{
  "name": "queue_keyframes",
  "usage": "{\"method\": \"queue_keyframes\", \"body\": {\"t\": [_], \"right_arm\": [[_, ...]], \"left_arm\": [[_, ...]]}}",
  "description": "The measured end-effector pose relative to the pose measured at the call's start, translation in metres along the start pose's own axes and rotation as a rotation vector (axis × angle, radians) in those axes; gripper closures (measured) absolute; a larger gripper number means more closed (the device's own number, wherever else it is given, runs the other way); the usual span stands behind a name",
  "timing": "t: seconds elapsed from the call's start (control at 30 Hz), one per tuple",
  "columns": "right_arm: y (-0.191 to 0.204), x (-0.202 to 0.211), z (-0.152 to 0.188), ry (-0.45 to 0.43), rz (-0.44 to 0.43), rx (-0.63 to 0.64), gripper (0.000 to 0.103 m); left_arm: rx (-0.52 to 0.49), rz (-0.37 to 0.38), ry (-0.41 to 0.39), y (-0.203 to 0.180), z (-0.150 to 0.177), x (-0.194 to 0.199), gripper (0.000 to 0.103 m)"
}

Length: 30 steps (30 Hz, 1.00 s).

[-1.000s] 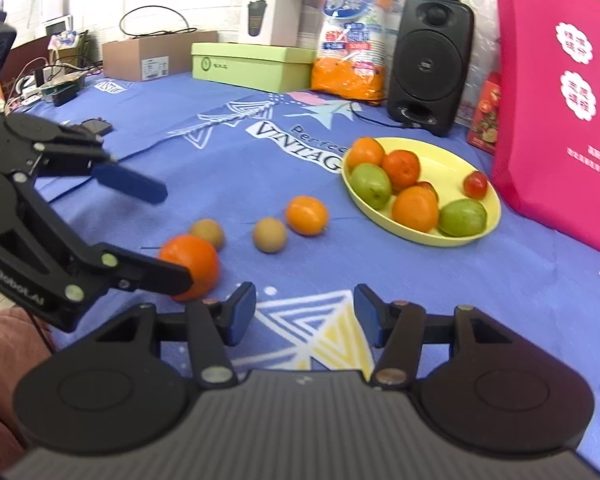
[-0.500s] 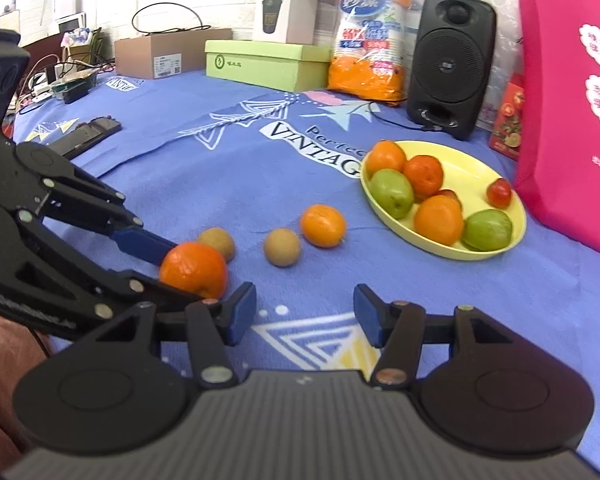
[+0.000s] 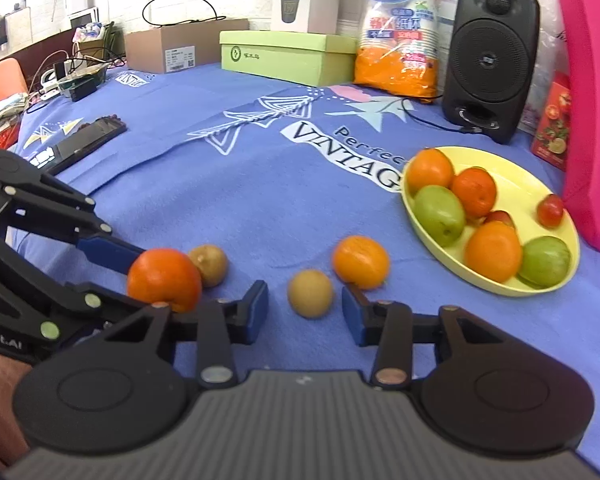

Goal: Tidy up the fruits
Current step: 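Grasp a large orange with left tool while right tool grasps a brown kiwi, then carry the orange and brown kiwi over the yellow plate with both tools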

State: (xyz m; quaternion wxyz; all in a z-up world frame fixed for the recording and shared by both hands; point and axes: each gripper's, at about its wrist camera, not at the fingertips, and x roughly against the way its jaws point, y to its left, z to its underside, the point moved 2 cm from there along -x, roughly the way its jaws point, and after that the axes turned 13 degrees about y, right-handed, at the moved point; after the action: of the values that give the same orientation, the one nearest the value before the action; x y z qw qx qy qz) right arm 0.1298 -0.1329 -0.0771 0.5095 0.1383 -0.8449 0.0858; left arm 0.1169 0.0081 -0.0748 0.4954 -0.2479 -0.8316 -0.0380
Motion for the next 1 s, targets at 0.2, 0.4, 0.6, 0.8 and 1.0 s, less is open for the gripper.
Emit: {"method": "queue_keyframes", "body": {"t": [0.2, 0.4, 0.6, 0.8, 1.0], "right_arm": [[0.004, 0.004, 0.004, -0.010, 0.023, -0.008, 0.079], [0.005, 0.017, 0.017, -0.016, 0.037, -0.023, 0.079], [0.000, 0.030, 0.032, -0.020, 0.051, -0.054, 0.079], [-0.004, 0.044, 0.045, -0.031, 0.074, -0.076, 0.079], [-0.013, 0.062, 0.056, -0.063, 0.093, -0.114, 0.079]], "left_arm": [[0.022, -0.012, -0.006, 0.008, 0.007, 0.004, 0.069], [0.019, -0.013, -0.018, 0.004, 0.011, 0.010, 0.069], [0.000, -0.012, -0.040, 0.000, 0.008, 0.020, 0.069], [-0.014, -0.013, -0.057, -0.004, 0.003, 0.028, 0.069], [-0.048, -0.022, -0.071, -0.010, -0.010, 0.034, 0.069]]}}
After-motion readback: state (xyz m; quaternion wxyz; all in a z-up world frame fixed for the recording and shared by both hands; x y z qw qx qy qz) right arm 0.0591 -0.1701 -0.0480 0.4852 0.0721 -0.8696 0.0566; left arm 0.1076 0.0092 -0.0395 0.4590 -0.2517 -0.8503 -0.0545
